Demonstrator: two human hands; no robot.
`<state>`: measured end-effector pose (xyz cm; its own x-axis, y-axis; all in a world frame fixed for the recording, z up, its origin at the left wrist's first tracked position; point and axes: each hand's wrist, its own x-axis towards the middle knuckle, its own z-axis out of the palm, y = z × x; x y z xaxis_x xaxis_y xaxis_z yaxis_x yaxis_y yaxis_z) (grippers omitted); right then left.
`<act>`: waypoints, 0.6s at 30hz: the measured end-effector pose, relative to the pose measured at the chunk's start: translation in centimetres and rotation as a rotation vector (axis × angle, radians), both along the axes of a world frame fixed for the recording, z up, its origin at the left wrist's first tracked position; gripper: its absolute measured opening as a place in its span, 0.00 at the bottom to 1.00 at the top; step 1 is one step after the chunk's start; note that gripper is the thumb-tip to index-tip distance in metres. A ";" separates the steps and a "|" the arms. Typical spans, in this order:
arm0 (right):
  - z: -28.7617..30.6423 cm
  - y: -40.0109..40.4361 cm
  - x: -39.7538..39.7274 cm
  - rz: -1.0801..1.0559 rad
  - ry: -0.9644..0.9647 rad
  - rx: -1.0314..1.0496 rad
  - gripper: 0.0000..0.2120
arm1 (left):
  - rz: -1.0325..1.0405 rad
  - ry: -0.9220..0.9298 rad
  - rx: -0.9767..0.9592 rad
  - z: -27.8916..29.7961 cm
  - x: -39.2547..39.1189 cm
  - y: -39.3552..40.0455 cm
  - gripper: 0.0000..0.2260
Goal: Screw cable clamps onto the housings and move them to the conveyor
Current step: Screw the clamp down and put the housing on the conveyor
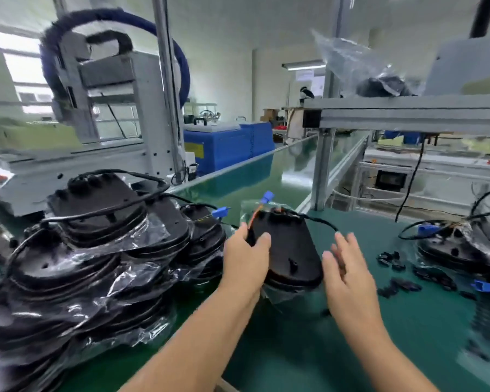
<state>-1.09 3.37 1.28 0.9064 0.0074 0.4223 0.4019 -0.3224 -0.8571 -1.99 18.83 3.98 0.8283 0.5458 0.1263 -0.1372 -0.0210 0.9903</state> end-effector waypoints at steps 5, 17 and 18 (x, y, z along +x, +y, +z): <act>-0.9 2.3 4.7 0.097 0.113 0.064 0.22 | 0.190 0.112 0.132 1.0 6.4 1.7 0.20; -4.1 2.6 8.8 0.151 0.226 0.071 0.13 | 0.600 0.316 -0.105 -1.7 17.2 4.8 0.19; -4.3 2.6 9.0 0.153 0.226 0.073 0.13 | 0.642 0.330 -0.103 -1.8 17.5 4.8 0.21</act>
